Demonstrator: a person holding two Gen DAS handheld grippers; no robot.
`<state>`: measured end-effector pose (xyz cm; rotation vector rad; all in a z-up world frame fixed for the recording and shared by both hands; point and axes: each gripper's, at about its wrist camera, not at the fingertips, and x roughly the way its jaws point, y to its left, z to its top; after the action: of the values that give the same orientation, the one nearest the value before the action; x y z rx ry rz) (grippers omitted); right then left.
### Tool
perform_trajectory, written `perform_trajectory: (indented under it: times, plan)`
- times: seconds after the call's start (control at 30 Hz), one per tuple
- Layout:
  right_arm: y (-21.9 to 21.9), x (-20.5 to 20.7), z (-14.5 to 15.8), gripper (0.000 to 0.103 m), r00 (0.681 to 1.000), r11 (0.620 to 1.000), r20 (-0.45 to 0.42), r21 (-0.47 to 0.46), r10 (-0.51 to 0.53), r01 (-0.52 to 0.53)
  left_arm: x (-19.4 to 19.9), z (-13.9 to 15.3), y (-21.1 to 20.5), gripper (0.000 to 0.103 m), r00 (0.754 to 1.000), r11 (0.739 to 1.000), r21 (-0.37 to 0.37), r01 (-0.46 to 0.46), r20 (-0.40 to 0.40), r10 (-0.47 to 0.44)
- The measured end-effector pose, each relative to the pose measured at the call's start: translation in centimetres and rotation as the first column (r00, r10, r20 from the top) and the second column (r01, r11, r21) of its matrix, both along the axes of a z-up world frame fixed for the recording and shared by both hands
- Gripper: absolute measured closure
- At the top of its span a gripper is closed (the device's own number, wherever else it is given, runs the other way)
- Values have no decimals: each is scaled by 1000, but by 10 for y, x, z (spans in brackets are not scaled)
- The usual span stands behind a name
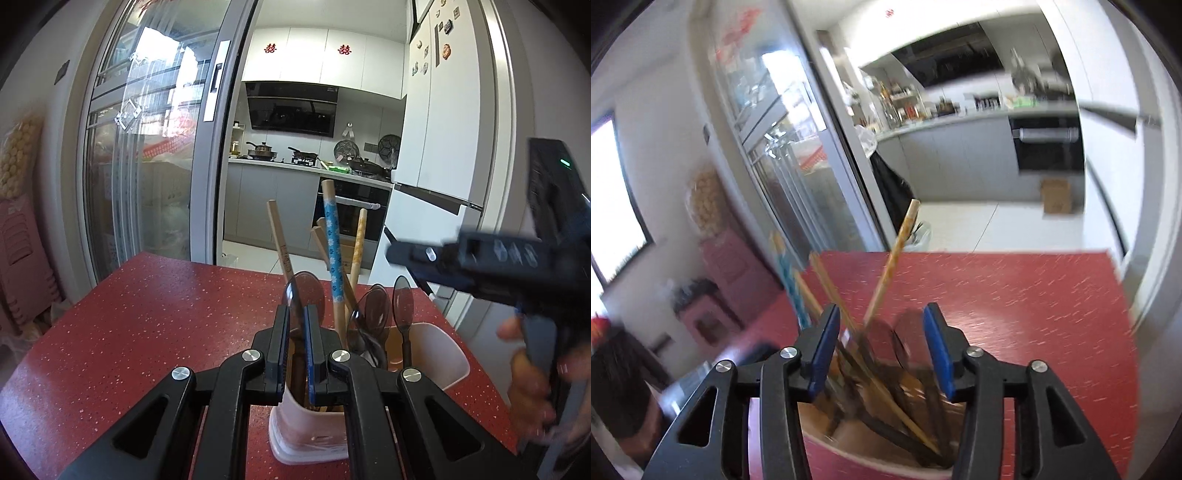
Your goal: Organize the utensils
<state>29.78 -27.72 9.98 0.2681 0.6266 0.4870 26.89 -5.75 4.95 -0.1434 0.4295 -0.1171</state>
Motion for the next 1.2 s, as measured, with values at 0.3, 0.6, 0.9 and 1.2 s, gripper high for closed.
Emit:
perform_trajectory:
  times: [0.3,0.6,0.9,1.2]
  plan:
    - [23,77,-18,78,971,996,-238,83,-5,26,1,-5,17,66,998,1000,4,-26,-49,26]
    - [51,38,16,95,1000,994,22,-109,-5,7,5,-16,25,66,988,999,30,-43,-147,47]
    - [84,1,11,92,991,967,101,-248,92,-65,-5,-18,24,14,977,996,53,-68,-198,77]
    - [50,-37,20,60,996,978,90,-208,10,9,-25,-10,29,0,974,989,74,-129,-175,141]
